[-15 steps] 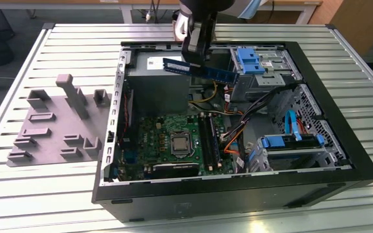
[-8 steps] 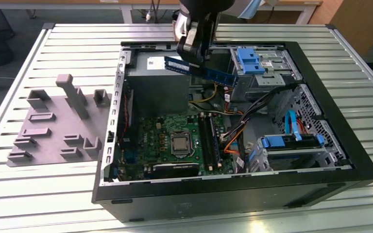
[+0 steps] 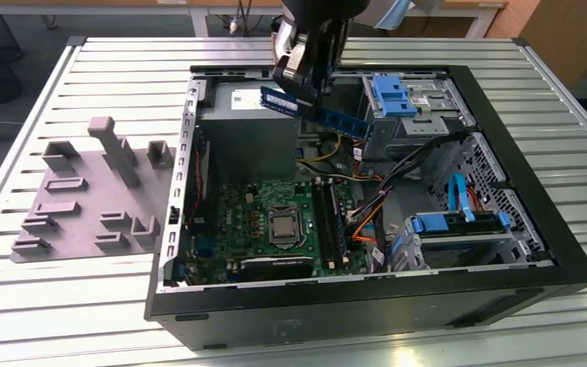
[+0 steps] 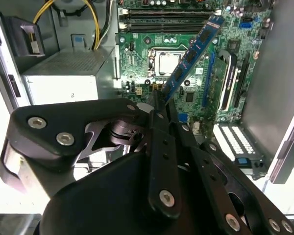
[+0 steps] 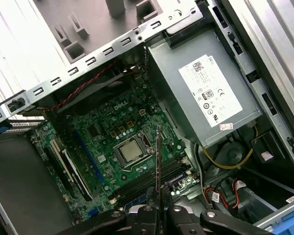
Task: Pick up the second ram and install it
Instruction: 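Insert the second ram into the second slot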
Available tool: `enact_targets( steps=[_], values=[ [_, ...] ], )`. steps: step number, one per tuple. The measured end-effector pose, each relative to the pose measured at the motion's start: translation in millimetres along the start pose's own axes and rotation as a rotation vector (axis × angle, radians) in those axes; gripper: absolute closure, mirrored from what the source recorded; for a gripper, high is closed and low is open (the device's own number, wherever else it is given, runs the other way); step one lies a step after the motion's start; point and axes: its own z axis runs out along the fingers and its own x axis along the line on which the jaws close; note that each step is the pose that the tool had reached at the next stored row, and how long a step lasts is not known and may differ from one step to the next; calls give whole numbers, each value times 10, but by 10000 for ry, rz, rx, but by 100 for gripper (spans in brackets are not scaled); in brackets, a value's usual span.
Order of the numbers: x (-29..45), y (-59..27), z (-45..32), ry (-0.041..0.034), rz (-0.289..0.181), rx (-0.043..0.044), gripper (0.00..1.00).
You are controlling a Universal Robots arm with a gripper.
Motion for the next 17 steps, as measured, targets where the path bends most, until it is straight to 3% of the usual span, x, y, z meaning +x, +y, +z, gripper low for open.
enact_targets(
  steps=[12,17],
  values=[
    [0,0,4,-16,1077,3,86],
    [0,0,4,-18,1176,3,86]
  ],
)
